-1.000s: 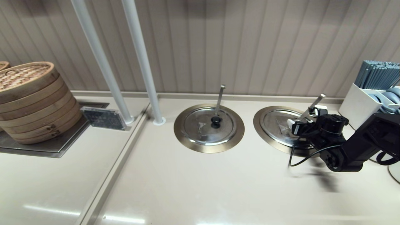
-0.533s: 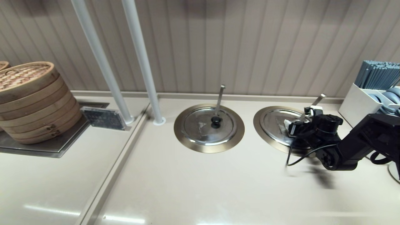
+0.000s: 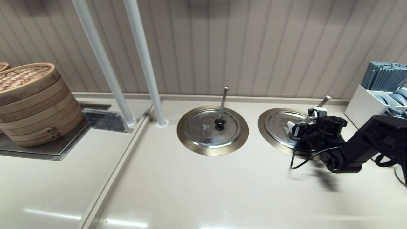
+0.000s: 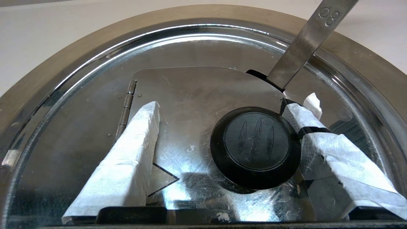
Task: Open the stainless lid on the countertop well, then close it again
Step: Open the lid
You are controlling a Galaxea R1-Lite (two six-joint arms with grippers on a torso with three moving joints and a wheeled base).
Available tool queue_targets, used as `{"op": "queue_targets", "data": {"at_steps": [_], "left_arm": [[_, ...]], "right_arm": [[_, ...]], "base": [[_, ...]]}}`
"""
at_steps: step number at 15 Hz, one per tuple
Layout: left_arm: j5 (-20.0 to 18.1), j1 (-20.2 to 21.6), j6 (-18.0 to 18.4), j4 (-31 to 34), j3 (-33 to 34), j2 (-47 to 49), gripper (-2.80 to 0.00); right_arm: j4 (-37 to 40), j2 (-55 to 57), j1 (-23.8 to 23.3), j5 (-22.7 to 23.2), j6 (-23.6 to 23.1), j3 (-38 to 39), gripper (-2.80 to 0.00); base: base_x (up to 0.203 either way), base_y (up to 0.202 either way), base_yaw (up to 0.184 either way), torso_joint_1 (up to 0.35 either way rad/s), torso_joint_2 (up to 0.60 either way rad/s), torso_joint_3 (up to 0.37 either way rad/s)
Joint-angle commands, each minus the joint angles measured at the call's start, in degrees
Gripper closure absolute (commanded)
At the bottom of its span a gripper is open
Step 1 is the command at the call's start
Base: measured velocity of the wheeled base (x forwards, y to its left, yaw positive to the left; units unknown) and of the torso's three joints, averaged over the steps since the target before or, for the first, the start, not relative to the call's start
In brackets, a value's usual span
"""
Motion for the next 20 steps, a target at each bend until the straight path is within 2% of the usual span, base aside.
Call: {"op": "queue_targets", "data": {"at_steps": [1,11,20], "left_arm": [[0.0,0.05,0.03,0.02,0.01,-0.03,0.0],[0.0,0.01,0.03,0.02,0.01,0.0,0.0],[0.0,0.01,0.03,0.02,0.01,0.0,0.0]], "right_arm": [[-0.42,-1.21,0.57,0.02,0.06,0.29,-2.8],[-0.5,-3.25,1.92,-0.31,0.41,1.21,-2.8],[-0.95,-5.86,5.34,-3.76,0.49,1.6,-2.8]], "base": [[0.0,0.0,0.0,0.0,0.0,0.0],[0.0,0.0,0.0,0.0,0.0,0.0],[0.0,0.0,0.0,0.0,0.0,0.0]]}}
